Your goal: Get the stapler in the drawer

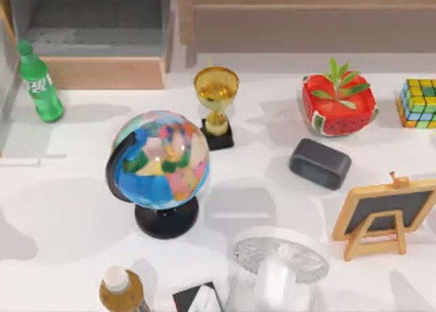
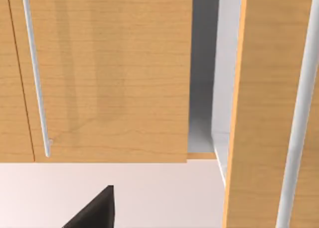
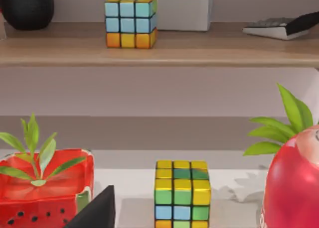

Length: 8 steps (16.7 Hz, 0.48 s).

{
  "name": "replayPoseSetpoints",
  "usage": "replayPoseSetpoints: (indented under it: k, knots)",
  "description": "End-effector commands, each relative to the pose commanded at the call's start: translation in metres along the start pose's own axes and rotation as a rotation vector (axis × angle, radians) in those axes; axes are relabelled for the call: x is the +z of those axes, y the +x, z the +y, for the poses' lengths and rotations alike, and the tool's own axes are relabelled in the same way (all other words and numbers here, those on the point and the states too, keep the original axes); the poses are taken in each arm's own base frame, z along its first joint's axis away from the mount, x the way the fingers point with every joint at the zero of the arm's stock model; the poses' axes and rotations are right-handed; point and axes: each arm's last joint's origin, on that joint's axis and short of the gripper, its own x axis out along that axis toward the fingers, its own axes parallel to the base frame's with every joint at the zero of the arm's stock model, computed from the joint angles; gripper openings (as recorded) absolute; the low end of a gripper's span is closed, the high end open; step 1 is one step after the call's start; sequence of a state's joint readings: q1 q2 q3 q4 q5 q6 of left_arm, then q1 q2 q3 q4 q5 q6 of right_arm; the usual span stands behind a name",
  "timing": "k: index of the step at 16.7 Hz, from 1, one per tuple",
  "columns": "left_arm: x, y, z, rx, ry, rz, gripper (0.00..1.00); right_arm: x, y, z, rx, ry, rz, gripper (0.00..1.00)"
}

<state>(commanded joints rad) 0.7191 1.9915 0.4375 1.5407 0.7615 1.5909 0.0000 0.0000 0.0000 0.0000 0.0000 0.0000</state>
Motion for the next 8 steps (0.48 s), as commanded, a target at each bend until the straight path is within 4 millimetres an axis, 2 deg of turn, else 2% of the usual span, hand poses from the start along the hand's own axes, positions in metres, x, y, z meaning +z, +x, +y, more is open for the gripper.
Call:
replayPoseSetpoints:
  k: [5,8]
  knots:
    - [-0.001,0.001,0.001,0.002,0.001,0.004,1.0,0.0,0.0,0.0,0.0,0.0,0.0,1.0]
    - [-0.001,0.015,0.0,0.0,0.0,0.0,1.0,0.0,0.0,0.0,0.0,0.0,0.0,1.0]
